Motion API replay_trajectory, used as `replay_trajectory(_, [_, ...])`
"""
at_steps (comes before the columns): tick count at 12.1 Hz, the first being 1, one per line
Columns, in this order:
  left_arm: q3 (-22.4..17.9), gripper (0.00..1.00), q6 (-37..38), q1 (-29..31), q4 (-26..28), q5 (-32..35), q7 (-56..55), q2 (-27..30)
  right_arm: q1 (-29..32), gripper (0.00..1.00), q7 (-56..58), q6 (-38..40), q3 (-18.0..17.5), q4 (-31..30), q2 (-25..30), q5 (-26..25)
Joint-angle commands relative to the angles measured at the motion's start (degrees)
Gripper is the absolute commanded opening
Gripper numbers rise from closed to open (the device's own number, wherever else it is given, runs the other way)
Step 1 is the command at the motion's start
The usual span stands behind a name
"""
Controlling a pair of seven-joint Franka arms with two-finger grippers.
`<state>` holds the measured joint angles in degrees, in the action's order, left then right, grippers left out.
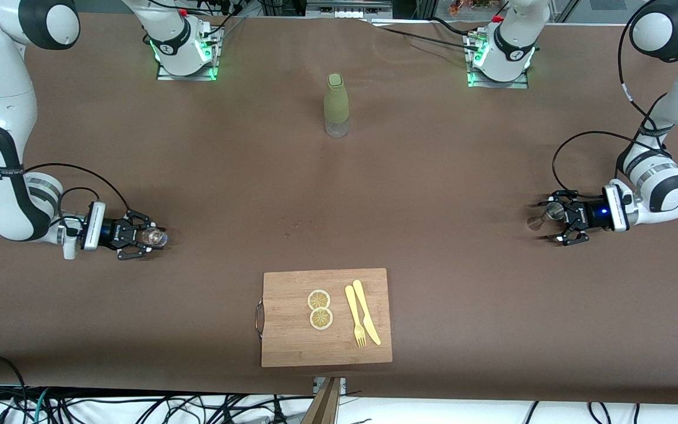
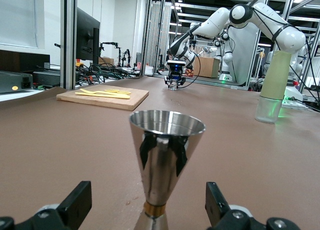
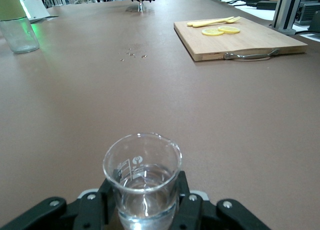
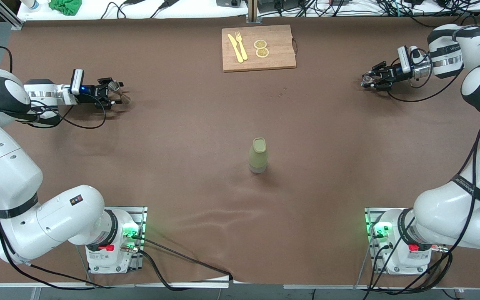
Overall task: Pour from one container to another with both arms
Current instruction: 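Grasp the steel jigger with the left gripper and lift both objects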
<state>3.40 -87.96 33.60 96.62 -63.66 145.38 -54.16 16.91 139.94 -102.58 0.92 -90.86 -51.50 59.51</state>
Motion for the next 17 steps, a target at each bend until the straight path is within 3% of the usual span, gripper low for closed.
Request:
replay_trajectory(1, [-0.4,1.00,-2.8,-1.4,3.7,-3.9,6.3,1.0,-0.7,0.29,-0.5,-1.2,-0.2,0.1,1.2,0.7])
replay_trajectory(4, [-0.4,0.96,-3.3,-2.3,4.8,-5.3,6.8,1.1,-2.1,0.29,-0.6,-3.1,-0.2,0.1,2.6,0.7])
replay_trajectory(6, [-0.5,0.84,-3.4,-2.8,5.2,-5.9,6.8,1.1,-2.8,0.29,-1.0,-3.2,-0.2,0.1,3.0,0.6])
replay_trajectory(9, [-0.5,0.33,-3.4,-2.8,5.1,-6.0,6.8,1.1,-4.5,0.29,-6.2,-3.3,-0.1,0.1,4.7,-1.2])
replay_trajectory(11, [-0.5,0.04,-3.4,-2.8,5.2,-5.9,6.8,1.2,-5.2,0.26,-7.5,-3.3,-0.1,0.2,4.7,-1.2])
replay_trajectory(12, [-0.5,0.00,-3.4,-2.8,5.2,-6.0,7.1,1.2,-5.7,0.22,-8.3,-3.3,-0.1,0.2,5.0,-1.2])
replay_trajectory(17, [-0.7,0.00,-2.8,-2.8,5.1,-6.2,8.3,1.6,-9.3,0.22,-14.5,-3.9,-0.2,0.4,7.7,-1.0])
